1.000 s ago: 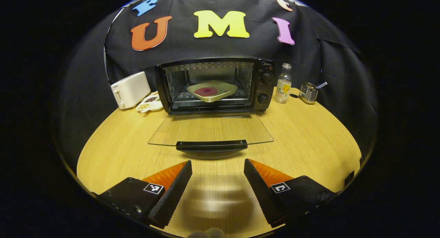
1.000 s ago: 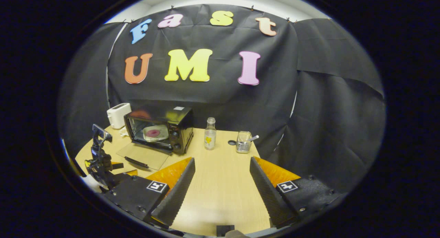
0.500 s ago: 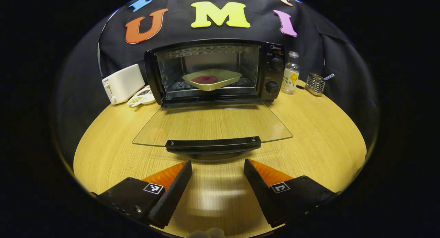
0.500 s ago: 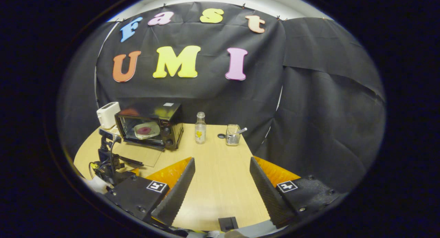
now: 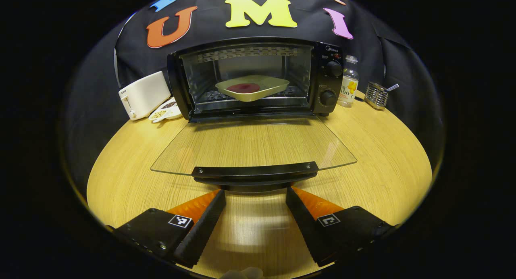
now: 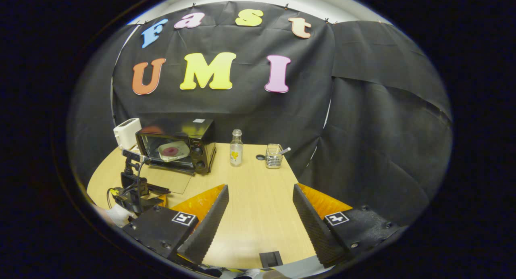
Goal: Open the electric oven with the left hand, put the food in, and close the electric oven.
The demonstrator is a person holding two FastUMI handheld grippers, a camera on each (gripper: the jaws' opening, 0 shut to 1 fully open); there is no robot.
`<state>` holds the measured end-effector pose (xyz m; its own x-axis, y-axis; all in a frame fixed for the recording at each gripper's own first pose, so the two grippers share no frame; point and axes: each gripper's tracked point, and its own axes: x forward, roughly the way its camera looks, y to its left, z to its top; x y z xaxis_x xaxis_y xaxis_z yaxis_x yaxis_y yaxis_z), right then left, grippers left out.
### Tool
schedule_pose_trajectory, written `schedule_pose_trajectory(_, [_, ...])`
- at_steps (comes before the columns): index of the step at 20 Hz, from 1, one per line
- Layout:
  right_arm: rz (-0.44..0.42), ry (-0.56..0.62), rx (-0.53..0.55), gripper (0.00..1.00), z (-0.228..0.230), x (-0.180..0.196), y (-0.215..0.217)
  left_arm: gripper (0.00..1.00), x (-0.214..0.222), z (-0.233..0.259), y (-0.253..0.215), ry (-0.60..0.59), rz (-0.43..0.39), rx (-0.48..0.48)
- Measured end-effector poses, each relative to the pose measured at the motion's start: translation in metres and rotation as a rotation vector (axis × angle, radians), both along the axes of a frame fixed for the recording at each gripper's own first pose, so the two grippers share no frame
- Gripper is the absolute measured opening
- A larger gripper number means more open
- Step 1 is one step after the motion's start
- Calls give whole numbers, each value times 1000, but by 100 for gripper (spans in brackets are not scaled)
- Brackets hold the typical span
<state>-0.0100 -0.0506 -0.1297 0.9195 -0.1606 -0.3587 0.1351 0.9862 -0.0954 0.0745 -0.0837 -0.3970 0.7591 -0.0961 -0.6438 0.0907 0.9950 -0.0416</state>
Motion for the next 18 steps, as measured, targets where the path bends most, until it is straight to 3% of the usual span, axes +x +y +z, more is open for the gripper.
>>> schedule_pose_trajectory(3, [-5,3,5,100,-3,2,2,100,0,4,1,1,-3,-7])
schedule_pose_trajectory(4, [-3,0,7,98,-2,2,3,96,0,7,1,-1,-4,-8])
schedule_pose_trajectory(18, [-14,-32,71,98,-4,8,11,97,21,72,9,-112,-23,10])
